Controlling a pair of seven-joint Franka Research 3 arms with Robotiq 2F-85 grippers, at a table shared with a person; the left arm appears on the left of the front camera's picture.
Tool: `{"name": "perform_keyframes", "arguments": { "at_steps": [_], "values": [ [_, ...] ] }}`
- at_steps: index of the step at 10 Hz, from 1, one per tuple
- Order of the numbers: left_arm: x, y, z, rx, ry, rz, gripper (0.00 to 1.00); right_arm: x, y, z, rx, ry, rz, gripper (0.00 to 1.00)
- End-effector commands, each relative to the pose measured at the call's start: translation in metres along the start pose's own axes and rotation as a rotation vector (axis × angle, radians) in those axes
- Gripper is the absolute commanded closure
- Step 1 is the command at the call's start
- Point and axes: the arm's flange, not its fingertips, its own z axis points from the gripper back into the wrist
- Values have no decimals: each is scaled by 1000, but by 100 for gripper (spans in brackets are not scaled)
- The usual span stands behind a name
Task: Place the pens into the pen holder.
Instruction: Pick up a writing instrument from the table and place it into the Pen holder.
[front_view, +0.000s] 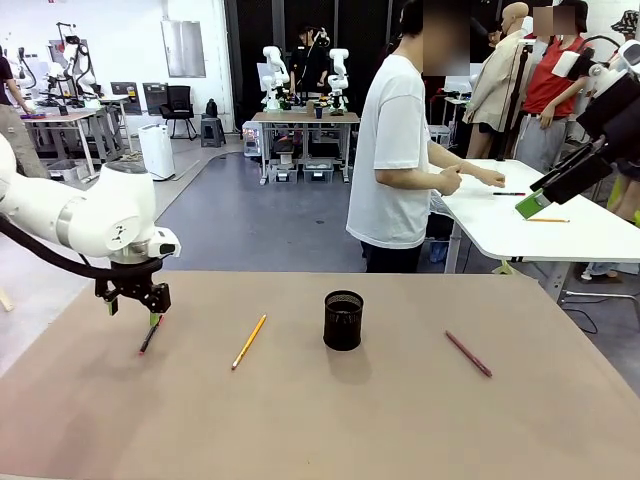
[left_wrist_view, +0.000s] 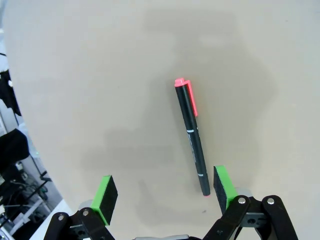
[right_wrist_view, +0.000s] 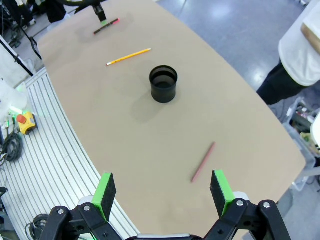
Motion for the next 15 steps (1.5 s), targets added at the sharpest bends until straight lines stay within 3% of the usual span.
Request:
{"name": "perform_keyframes", "arguments": {
  "at_steps": [1,10,11,15],
  "values": [
    [11,2,-5,-67,3,28,0,0,1,1,12,-11,1,0],
    [30,-6,-35,-156,-92,82,0,0,1,1,12,-11,1,0],
    [31,-7,-36,-153,-84,79,4,0,1,1,12,-11,1,0],
    [33,-5,-36,-132,-63,91,80,0,1,1,12,-11,1,0]
  ]
}}
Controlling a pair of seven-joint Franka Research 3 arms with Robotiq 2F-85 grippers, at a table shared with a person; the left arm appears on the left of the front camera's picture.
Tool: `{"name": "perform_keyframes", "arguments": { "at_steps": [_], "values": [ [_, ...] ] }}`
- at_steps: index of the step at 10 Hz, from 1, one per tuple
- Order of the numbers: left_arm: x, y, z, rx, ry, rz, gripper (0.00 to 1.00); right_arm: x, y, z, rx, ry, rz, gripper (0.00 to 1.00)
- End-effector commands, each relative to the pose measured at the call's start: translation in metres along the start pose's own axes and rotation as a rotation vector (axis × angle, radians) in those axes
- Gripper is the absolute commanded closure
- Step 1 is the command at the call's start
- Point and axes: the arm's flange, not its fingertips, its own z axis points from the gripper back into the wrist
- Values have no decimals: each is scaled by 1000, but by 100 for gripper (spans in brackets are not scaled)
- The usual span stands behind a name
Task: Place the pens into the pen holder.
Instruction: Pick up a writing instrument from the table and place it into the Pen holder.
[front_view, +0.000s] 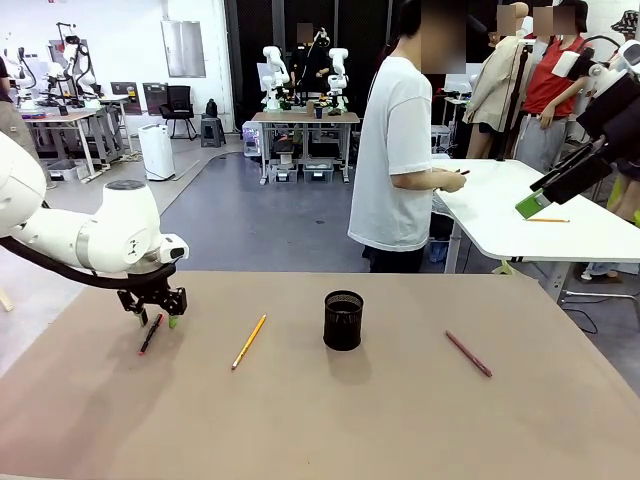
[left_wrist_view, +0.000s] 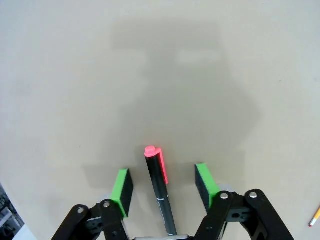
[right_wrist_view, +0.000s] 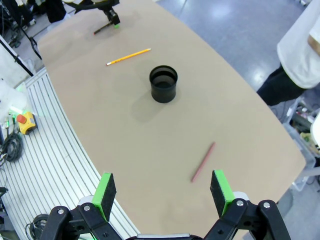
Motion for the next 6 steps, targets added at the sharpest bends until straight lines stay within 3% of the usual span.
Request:
{"name": "perform_keyframes", "arguments": {
  "at_steps": [1,6],
  "values": [
    [1,4,-1,7,33,-3,99,0,1,1,12,-11,1,0],
    [-2,1,4,29,81,-20,100,0,1,1,12,-11,1,0]
  ]
}}
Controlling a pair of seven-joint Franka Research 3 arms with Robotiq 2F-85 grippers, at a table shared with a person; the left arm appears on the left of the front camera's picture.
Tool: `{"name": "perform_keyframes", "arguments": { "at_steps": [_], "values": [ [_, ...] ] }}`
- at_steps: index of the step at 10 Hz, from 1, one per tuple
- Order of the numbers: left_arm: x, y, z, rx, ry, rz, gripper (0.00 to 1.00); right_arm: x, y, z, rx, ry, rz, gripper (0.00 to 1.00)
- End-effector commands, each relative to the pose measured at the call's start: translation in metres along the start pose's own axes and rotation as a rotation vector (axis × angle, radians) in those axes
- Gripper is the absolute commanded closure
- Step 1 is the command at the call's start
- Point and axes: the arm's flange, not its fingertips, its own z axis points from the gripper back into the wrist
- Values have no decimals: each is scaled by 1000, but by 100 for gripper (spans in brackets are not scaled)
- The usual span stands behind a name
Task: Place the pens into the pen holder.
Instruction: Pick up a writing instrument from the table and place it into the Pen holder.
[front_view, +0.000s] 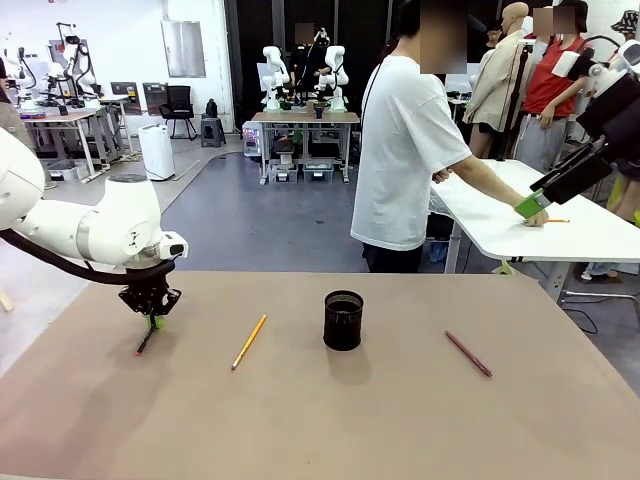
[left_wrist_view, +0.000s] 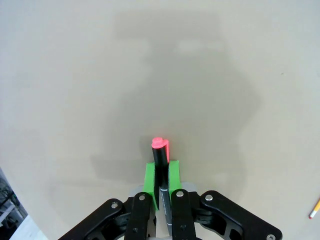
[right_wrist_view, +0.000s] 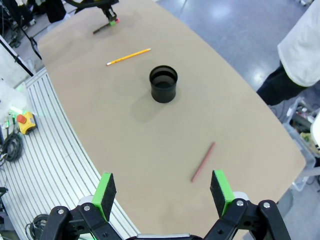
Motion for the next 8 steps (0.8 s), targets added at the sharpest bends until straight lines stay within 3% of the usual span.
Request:
{"name": "perform_keyframes", "arguments": {
  "at_steps": [1,2,5,6,8],
  "values": [
    [-5,0,2,8,18,-27,100,0,1,1,12,-11,1,0],
    [-6,2,8,-44,18,-40,100,0,1,1,12,-11,1,0],
    [-13,20,53,-407,-36,-37,100,0,1,1,12,-11,1,0],
    [-17,23,70,-509,-59,-75,100,0,1,1,12,-11,1,0],
    [-31,23,97,-776,-142,-278,100,0,1,1,12,-11,1,0]
  ]
}}
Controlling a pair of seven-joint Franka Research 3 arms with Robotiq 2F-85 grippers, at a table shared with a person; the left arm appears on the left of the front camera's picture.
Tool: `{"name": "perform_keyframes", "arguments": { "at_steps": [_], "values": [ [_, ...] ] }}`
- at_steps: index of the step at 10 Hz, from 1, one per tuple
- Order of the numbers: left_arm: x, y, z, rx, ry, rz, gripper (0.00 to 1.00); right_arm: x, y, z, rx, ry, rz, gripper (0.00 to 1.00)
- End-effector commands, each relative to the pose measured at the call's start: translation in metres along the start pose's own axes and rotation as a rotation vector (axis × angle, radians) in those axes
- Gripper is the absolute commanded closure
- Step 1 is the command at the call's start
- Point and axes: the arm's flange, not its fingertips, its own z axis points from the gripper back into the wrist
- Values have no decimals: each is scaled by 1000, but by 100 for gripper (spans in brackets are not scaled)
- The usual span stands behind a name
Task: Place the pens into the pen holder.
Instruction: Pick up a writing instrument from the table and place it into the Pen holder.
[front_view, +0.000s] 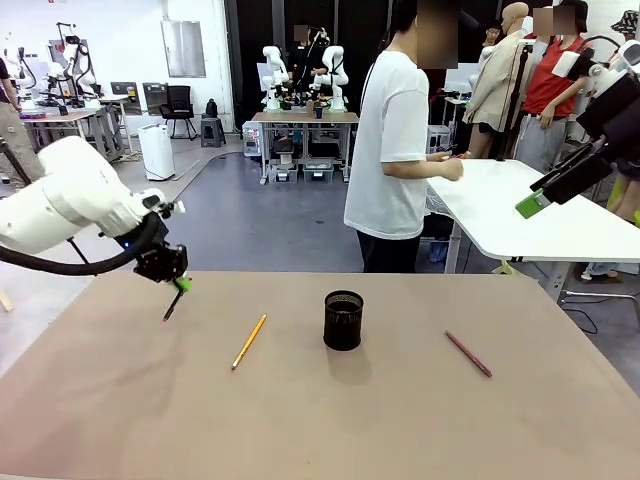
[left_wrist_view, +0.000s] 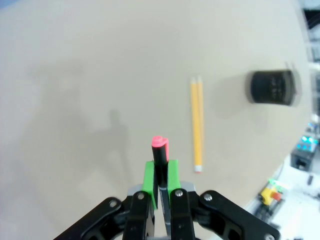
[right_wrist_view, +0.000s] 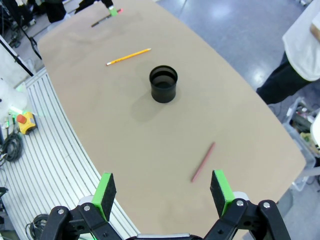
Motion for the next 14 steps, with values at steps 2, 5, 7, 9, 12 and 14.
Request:
{"name": "perform_keyframes", "arguments": {
  "at_steps": [2,5,7,9,12,14],
  "values": [
    [-26,-2,13,-273,-82,-343,100,0,1,1,12,-12,1,0],
    [-38,-24,24,-333,-353,-660,100,0,1,1,12,-12,1,0],
    [-44,-35,27,-380,-487,-752,100,0,1,1,12,-12,1,0],
    [-40,-36,33,-410,-481,-640,100,0,1,1,12,-12,1,0],
    [-32,-39,32,-346,-492,-738,100,0,1,1,12,-12,1,0],
    [-35,-38,31,-362,-496,-727,100,0,1,1,12,-12,1,0]
  ]
}}
